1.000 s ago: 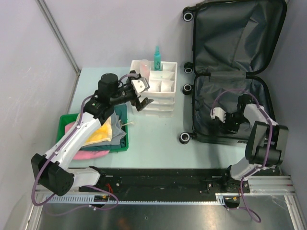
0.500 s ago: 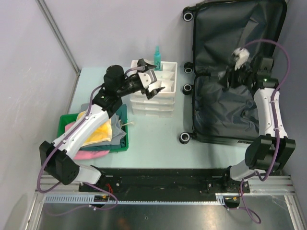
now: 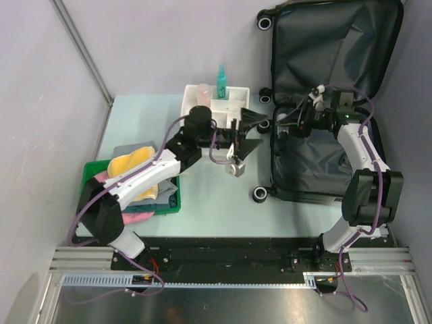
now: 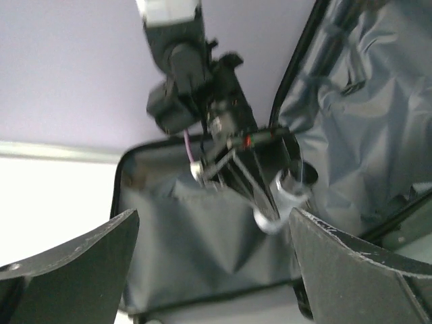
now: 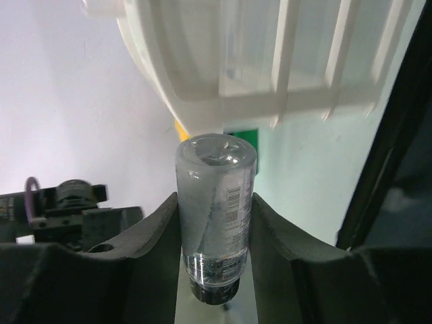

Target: Open, take out, and arrange the luggage

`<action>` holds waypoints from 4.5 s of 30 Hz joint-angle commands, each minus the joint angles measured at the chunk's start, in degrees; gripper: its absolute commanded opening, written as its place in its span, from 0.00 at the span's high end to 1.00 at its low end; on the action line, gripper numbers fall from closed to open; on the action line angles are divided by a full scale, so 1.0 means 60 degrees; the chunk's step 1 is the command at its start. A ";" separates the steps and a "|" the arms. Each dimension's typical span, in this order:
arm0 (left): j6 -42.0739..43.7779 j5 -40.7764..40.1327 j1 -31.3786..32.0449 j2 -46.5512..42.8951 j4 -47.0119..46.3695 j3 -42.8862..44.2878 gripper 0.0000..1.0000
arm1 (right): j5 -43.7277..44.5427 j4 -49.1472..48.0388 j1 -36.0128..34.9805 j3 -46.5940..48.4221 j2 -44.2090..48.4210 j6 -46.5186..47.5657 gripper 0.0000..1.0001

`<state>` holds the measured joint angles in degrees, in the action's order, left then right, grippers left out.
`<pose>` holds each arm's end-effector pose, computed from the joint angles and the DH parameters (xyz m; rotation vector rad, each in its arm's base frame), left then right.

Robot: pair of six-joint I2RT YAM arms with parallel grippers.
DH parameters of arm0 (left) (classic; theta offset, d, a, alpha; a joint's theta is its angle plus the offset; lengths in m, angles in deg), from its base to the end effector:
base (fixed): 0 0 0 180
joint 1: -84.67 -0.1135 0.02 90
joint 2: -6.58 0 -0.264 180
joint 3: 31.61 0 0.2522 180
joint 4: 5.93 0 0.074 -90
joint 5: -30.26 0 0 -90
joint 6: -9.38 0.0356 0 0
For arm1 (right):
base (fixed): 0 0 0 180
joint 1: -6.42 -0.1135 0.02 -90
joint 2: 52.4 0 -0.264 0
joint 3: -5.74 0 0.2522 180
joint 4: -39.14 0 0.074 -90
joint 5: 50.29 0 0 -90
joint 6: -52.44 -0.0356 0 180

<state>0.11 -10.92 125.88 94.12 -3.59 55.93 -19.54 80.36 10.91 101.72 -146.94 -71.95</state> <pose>0.2518 -0.2562 0.3733 1.5924 0.1530 -0.1504 0.3652 0.0020 0.3240 0.1755 2.2214 1.4433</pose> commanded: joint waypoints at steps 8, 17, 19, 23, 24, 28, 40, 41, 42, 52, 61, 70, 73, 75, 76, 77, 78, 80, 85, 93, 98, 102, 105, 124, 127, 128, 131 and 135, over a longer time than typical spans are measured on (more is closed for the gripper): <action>0.3508 0.1649 0.0836 0.0511 0.0056 -0.0241 0.09 | -0.1772 0.0270 -0.0573 -0.1016 0.1079 -0.1943 1.00; 0.3992 0.1240 0.1027 0.0745 0.0834 -0.0226 0.25 | -0.1728 0.0973 -0.0719 -0.1105 0.1445 -0.2193 1.00; 0.3831 0.1049 0.1042 0.0819 0.0849 -0.0211 0.29 | -0.1611 0.1367 -0.0719 -0.1105 0.1577 -0.2061 1.00; 0.3465 0.0800 0.1100 0.0833 0.0849 -0.0240 0.32 | -0.0894 0.2131 -0.0719 -0.1105 0.1738 -0.1798 1.00; 0.3435 0.0785 0.1115 0.0833 0.0849 -0.0255 0.32 | -0.0893 0.2132 -0.0719 -0.1105 0.1753 -0.1797 1.00; 0.3026 0.0638 0.1159 0.1082 0.0849 -0.0066 0.36 | -0.0922 0.2102 -0.1027 -0.1105 0.1724 -0.1841 1.00; 0.2014 0.0389 0.1217 0.1551 0.0776 0.0433 0.46 | -0.0761 0.2556 -0.1159 -0.1105 0.1592 -0.1607 1.00; 0.1985 0.0375 0.1232 0.1522 0.0775 0.0419 0.47 | -0.0732 0.2542 -0.1159 -0.1105 0.1592 -0.1607 1.00; 0.1970 0.0345 0.1247 0.1536 0.0775 0.0418 0.50 | -0.0717 0.2542 -0.1188 -0.1105 0.1606 -0.1621 1.00; 0.0376 0.0725 0.1291 0.1025 0.0440 0.0536 1.00 | -0.1302 0.0890 -0.0911 -0.1105 0.1431 -0.2321 0.23; -0.9270 -0.2877 0.0634 0.1474 -0.1671 0.3182 1.00 | 0.0685 0.0943 0.2412 0.2128 0.0201 -0.0218 0.00; -1.3117 -0.6407 -0.0510 0.2063 -0.1642 0.4769 1.00 | 0.0528 0.0960 0.3089 0.3273 -0.0166 0.0575 0.00; -1.3351 -0.6496 -0.0817 0.2282 -0.1452 0.4930 1.00 | 0.0572 0.1135 0.3118 0.3436 -0.0195 0.0912 0.00; -1.3863 -0.6379 -0.0979 0.2415 -0.1306 0.5032 1.00 | 0.0557 0.1208 0.3133 0.3451 -0.0195 0.0985 0.00; -1.4242 -0.6248 -0.1125 0.2532 -0.1290 0.5062 1.00 | 0.0572 0.1238 0.3119 0.3436 -0.0181 0.1073 0.00; -1.4362 -0.5971 -0.1184 0.2576 -0.1246 0.5120 1.00 | 0.0572 0.1267 0.3133 0.3422 -0.0195 0.1117 0.00; -1.4392 -0.5954 -0.1199 0.2620 -0.1232 0.5106 1.00 | 0.0514 0.1268 0.3148 0.3422 -0.0195 0.1147 0.00; -1.4232 -0.6026 -0.1200 0.2752 -0.1246 0.5062 1.00 | 0.0310 0.1297 0.3163 0.3436 -0.0239 0.1162 0.00; -1.3822 -0.6480 -0.1229 0.3250 -0.1246 0.5164 1.00 | 0.0250 0.1413 0.3177 0.3553 -0.0312 0.1453 0.00; -1.3470 -0.6730 -0.1302 0.4025 -0.1363 0.5472 1.00 | 0.0909 0.3814 0.3192 0.4359 -0.0693 0.4188 0.00; -1.2811 -0.6993 -0.1346 0.4378 -0.1363 0.5780 1.00 | 0.0909 0.5044 0.3177 0.4461 -0.0796 0.5511 0.00; -1.2606 -0.7052 -0.1361 0.4364 -0.1363 0.5532 1.00 | 0.1026 0.5441 0.3177 0.4622 -0.0927 0.5993 0.00; -1.2342 -0.6965 -0.1375 0.4102 -0.1363 0.5034 1.00 | 0.1508 0.6026 0.3177 0.4827 -0.1044 0.6842 0.00; -1.2298 -0.6935 -0.1478 0.3500 -0.1363 0.3905 0.73 | 0.6648 0.7376 0.2913 0.1551 -0.0474 1.1119 0.00; -1.2298 -0.6935 -0.1522 0.3456 -0.1363 0.3876 0.71 | 0.7909 0.7070 0.3001 0.0056 -0.0269 1.1691 0.02; -1.2312 -0.6950 -0.1536 0.3456 -0.1349 0.3861 0.71 | 0.8274 0.6981 0.3045 -0.0238 -0.0167 1.1737 0.02; -1.2356 -0.6920 -0.1551 0.3426 -0.1349 0.3774 0.66 | 0.8525 0.6673 0.3235 -0.0972 -0.0267 1.1738 0.02; -1.2400 -0.6789 -0.1566 0.3309 -0.1348 0.3642 0.43 | 0.8862 0.6030 0.3396 -0.1746 -0.0415 1.1738 0.02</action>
<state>-73.12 -51.88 116.98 118.69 -8.79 78.44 28.79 121.34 30.28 93.94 -151.14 -3.39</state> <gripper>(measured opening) 0.481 0.977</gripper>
